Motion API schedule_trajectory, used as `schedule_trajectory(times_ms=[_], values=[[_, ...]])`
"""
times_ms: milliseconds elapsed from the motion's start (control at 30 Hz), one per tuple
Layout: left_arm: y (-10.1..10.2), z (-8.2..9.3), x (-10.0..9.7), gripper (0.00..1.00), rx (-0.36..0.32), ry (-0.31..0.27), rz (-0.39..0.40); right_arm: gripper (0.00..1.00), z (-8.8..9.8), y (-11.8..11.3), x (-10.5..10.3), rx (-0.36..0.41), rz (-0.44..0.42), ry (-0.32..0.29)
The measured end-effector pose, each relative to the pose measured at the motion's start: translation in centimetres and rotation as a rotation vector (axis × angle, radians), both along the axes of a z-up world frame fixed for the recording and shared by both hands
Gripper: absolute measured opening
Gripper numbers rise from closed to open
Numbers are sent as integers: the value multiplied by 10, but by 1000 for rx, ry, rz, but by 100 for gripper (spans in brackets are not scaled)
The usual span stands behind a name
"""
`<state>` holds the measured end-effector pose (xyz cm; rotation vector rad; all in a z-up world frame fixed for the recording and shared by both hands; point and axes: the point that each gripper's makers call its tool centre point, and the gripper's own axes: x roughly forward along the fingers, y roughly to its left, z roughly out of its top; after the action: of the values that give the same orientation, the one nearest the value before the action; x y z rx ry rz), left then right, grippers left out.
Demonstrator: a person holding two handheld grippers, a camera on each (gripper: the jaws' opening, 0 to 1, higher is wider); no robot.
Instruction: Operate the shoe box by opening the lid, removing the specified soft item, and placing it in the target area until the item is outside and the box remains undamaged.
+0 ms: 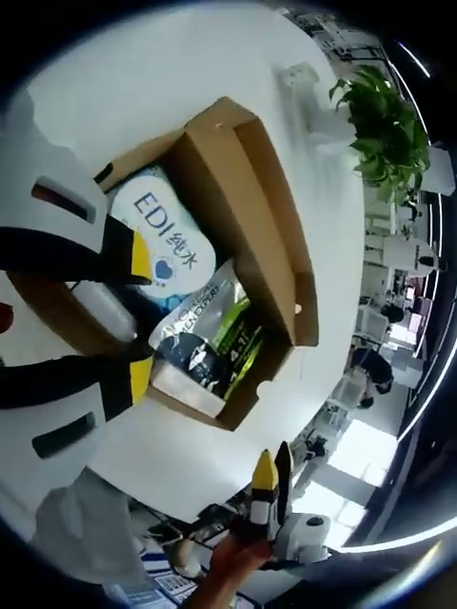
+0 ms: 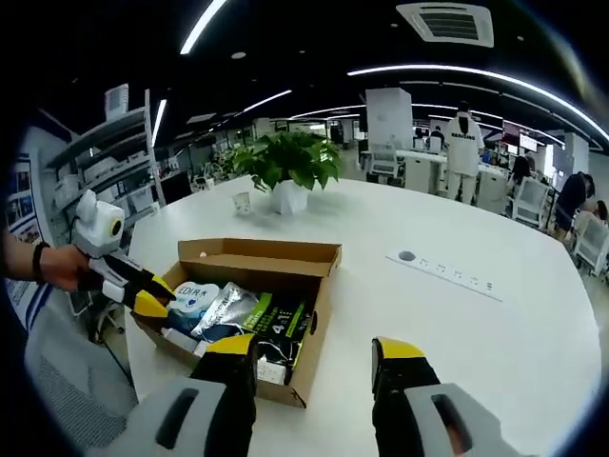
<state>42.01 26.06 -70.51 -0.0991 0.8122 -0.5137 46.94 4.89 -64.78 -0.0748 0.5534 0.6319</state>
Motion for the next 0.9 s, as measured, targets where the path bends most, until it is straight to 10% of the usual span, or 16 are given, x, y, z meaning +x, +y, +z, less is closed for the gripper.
schedule_trajectory(times_ms=[900], values=[[-32, -32, 7, 25, -161, 178, 82, 45, -11, -10, -22, -2, -16, 22]])
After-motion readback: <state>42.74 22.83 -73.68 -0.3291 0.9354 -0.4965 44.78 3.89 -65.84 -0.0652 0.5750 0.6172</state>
